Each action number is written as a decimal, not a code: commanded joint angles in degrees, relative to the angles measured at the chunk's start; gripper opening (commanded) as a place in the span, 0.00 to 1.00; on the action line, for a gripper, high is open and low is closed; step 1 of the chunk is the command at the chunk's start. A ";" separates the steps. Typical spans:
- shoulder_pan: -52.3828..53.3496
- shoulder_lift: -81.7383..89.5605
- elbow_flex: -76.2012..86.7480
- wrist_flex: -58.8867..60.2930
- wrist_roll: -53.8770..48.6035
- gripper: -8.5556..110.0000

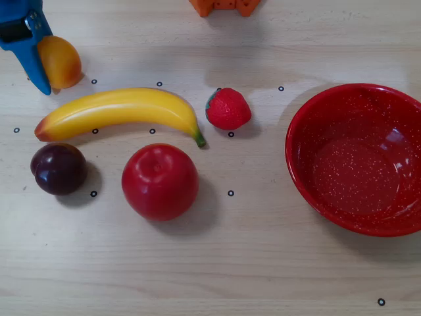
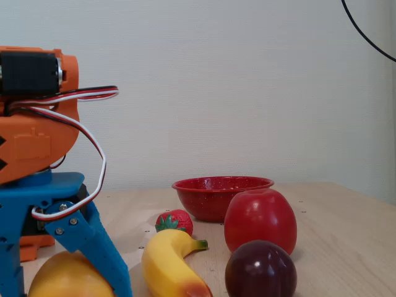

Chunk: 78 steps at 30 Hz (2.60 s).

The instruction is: Put the peach in the red bowl.

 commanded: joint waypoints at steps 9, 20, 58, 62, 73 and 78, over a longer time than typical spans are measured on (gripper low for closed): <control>0.26 2.20 -5.36 0.35 0.09 0.07; -1.23 3.16 -10.28 5.27 1.67 0.07; 37.62 32.78 -39.38 14.06 -41.57 0.07; 48.69 34.63 -41.40 14.06 -48.96 0.07; 77.34 34.28 -45.79 14.06 -64.78 0.07; 86.22 34.01 -42.89 14.06 -72.69 0.07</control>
